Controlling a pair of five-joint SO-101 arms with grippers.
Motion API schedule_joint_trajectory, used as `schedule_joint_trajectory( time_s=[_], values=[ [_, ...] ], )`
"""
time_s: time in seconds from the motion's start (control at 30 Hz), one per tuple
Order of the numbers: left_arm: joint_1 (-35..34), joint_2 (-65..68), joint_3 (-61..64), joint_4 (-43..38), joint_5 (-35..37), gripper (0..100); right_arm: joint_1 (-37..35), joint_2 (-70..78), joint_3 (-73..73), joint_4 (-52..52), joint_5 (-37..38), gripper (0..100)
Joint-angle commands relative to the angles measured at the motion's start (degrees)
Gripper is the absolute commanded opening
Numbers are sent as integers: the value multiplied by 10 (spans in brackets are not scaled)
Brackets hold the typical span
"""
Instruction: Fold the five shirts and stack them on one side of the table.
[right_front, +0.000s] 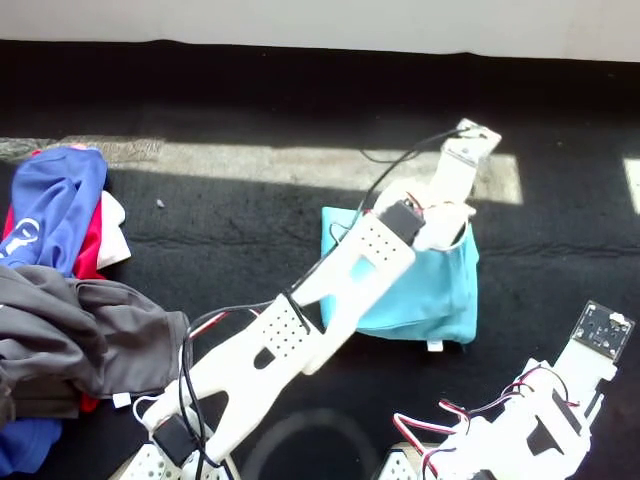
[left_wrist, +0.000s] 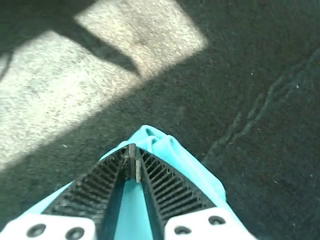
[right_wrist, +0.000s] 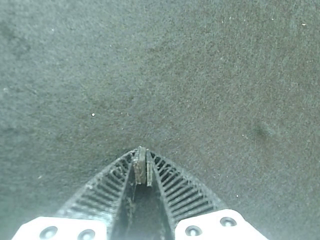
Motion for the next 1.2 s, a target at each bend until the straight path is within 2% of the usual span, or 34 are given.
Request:
schedule_joint_trajectory(
  time_s=[0.0,0.13,0.23,0.33,0.43,0.53,0.6,0.67,0.77,0.83,1.0,1.17],
  values=[
    [-28,-46,-25,25,-2,9,18,1,7,-4,3,6],
    [-47,-105,-24,91,-2,9,18,1,-29,22,3,6],
    [-64,-149,-24,154,-3,9,13,1,-123,132,-6,6],
    [-80,-187,-24,217,-3,9,-19,7,-253,276,-49,6],
    [-95,-215,-24,273,-3,9,-89,7,-373,406,-74,6],
    [-116,-233,-24,345,-4,9,-192,8,-464,488,-94,28],
    [-136,-243,-23,385,-18,9,-266,9,-502,508,-116,85],
    [-164,-252,-20,391,-34,9,-331,13,-520,507,-135,136],
    [-201,-276,-21,393,-36,9,-403,65,-550,506,-156,146],
    [-217,-305,-9,394,-37,9,-423,125,-588,510,-173,146],
    [-240,-423,120,394,-37,9,-429,284,-719,608,-190,146],
    [-259,-599,388,390,-39,9,-430,370,-846,744,-187,146]
  ],
)
